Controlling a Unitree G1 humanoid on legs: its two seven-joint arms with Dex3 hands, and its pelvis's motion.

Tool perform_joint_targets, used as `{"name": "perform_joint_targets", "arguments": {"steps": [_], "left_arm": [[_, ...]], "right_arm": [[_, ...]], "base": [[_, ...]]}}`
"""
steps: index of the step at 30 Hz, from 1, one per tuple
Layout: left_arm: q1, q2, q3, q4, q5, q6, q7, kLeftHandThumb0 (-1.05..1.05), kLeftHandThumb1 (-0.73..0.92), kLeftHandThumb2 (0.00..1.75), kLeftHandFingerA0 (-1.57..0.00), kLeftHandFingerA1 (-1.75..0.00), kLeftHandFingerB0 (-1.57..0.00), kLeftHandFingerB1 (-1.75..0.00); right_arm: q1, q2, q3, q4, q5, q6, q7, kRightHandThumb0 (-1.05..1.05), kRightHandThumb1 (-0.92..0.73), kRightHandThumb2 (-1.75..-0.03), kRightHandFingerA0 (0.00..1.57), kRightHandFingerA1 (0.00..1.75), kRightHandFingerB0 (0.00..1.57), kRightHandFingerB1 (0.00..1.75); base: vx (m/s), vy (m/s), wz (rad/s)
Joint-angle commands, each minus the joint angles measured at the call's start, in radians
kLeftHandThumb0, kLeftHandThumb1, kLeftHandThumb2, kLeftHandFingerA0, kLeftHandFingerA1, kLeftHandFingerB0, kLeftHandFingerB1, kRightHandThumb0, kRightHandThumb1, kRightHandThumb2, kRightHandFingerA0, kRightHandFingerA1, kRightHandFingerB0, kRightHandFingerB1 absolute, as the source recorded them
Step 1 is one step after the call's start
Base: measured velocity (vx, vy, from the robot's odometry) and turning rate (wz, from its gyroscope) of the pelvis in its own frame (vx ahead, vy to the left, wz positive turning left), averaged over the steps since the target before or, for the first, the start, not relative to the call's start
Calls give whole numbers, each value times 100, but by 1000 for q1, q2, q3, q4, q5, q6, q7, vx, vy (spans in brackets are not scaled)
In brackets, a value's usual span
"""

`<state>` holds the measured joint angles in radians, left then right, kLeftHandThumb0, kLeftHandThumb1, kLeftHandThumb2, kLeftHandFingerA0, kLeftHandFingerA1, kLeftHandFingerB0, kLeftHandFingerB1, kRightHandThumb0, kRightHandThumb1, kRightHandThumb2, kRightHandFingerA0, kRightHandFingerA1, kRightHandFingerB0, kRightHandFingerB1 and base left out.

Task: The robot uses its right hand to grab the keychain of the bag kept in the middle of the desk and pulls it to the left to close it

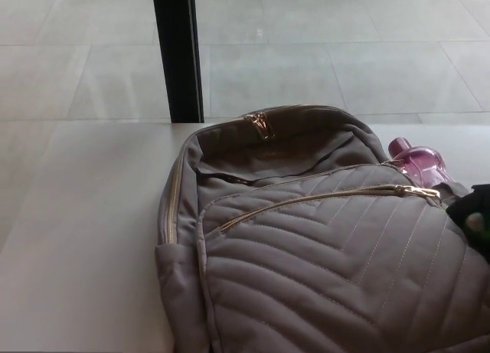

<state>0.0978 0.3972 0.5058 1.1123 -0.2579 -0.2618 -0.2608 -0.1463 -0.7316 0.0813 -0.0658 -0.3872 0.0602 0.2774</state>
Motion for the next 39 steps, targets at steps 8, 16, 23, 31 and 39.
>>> {"name": "perform_joint_targets", "arguments": {"steps": [8, 16, 23, 31, 39], "left_arm": [[3, 23, -3, 13, -9, -37, -44, -101, 64, 76, -78, -118, -63, -106], [-1, 30, 11, 17, -29, -19, -73, -104, 64, 75, -79, -118, -65, -105], [0, 32, -16, 20, 10, -43, -33, -104, 50, 106, -79, -114, -64, -100], [8, 30, -12, 18, -4, -36, -46, -103, 69, 75, -76, -120, -62, -105], [6, 31, -13, 18, -5, -30, -46, -101, 71, 76, -78, -120, -59, -105]], "right_arm": [[90, -16, 4, 103, -24, -86, -10, -15, -61, -103, 92, 148, 94, 106], [109, 107, -40, 66, 38, -99, -105, -18, -59, -109, 111, 140, 90, 125], [79, 320, -145, 61, 142, -96, -195, -2, -56, -113, 80, 175, 66, 167], [12, 368, -137, 30, 100, -42, -176, -6, -50, -119, 118, 145, 100, 131], [-78, 326, -108, 36, 82, -57, -146, -8, -53, -113, 118, 143, 98, 127]], "base": [[0, 0, 0], [0, 0, 0], [0, 0, 0], [0, 0, 0], [0, 0, 0]]}}
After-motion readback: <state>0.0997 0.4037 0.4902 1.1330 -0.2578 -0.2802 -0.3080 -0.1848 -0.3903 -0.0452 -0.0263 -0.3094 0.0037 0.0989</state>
